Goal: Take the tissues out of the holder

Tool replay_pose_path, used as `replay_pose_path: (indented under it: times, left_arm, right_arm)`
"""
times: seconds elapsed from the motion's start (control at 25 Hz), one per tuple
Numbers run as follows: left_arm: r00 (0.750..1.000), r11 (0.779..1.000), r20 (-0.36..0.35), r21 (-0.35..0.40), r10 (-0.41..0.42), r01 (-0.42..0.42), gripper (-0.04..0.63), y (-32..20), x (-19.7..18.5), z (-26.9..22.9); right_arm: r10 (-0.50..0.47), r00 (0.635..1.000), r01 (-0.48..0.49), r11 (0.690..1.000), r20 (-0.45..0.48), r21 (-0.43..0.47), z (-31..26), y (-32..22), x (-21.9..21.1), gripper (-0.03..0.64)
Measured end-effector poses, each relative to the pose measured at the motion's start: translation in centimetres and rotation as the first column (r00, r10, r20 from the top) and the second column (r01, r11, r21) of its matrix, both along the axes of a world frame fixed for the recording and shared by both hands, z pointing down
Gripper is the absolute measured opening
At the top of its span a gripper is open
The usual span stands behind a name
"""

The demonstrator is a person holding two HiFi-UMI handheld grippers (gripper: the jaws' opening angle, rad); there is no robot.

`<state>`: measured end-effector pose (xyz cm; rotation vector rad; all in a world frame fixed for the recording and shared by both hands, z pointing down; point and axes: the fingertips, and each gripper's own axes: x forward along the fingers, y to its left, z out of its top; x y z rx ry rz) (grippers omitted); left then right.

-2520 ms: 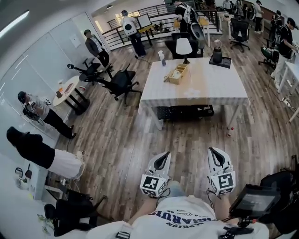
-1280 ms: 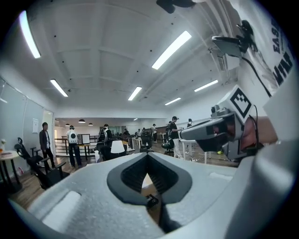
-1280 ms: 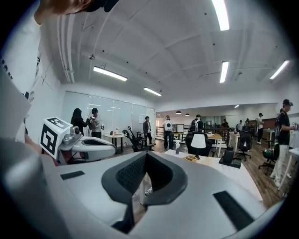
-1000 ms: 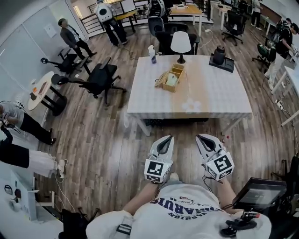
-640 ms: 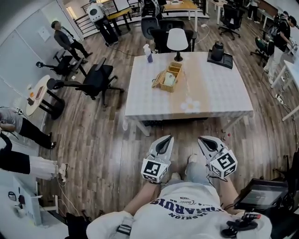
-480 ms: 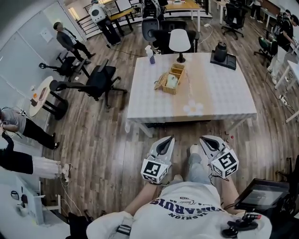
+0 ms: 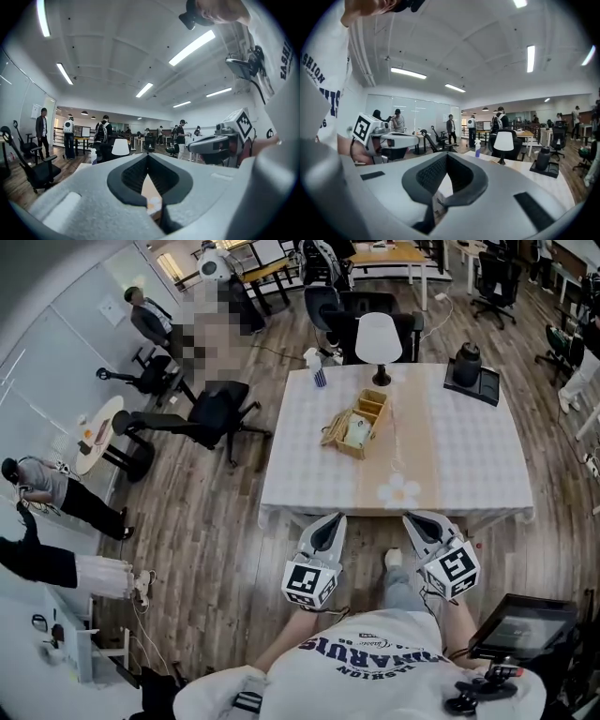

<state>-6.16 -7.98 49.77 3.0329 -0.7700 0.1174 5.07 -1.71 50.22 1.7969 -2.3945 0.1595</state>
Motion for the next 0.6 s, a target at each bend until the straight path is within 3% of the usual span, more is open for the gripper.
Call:
replay_pose_path:
  times: [0.12,0.24,0.6]
  left_arm:
    - [1.0,1.0,0.001,0.007,-0.029,0.029,0.003,-3.2,1.7,0.3]
    - [0.998,0.998,-0.001,0.008,-0.059,0.059,0.003,-6.2,3.6,0.5]
    - [0.997,0.996,-0.008,-0.043,-0.078,0.078,0.003,-11.9,9.3,0.8]
  right_arm:
    - [0.104,0.994,-0.104,0.995,0.034,-0.006,0.4,-3.1,3.8,0.006]
    - [0.14,0.989,-0.141,0.99,0.056,0.011,0.6,-5.9,7.1,0.006]
    - [0.091,0.991,-0.091,0.996,0.1,-0.002,1.4,-13.2,13.3,0.006]
